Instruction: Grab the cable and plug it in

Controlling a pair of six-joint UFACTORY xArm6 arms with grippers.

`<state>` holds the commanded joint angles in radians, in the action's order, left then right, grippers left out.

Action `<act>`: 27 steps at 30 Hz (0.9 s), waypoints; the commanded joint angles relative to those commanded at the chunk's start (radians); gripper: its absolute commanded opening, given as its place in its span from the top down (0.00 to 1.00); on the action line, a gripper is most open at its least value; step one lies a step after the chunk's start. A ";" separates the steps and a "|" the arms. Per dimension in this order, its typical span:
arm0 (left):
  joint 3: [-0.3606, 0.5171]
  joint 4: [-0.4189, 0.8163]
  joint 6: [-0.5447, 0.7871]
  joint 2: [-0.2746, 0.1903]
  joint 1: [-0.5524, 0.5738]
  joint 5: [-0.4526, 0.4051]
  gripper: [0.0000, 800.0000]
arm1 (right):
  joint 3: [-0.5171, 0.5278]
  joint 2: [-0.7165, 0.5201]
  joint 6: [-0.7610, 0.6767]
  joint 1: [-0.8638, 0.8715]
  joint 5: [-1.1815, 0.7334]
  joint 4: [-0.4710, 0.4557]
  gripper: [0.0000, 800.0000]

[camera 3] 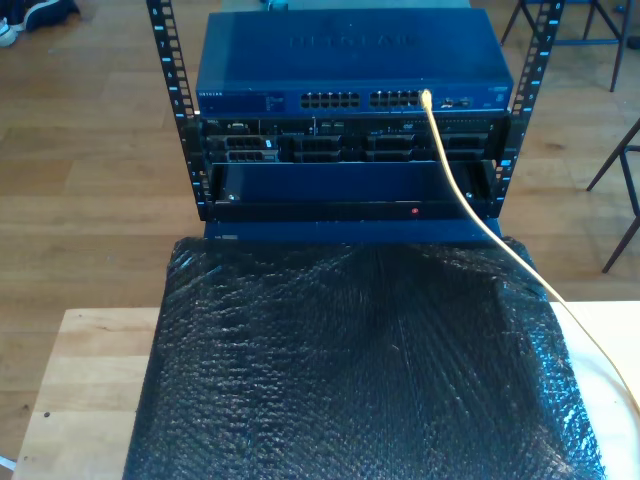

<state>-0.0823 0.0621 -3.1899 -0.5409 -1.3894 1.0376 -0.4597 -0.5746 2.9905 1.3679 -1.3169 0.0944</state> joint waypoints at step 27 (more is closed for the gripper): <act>0.000 0.000 0.000 0.000 0.000 0.000 0.00 | 0.173 -0.025 0.003 0.041 0.055 -0.051 0.01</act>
<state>-0.0823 0.0621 -3.1899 -0.5409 -1.3894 1.0376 -0.2863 -0.5992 2.9935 1.4093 -1.2616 0.0437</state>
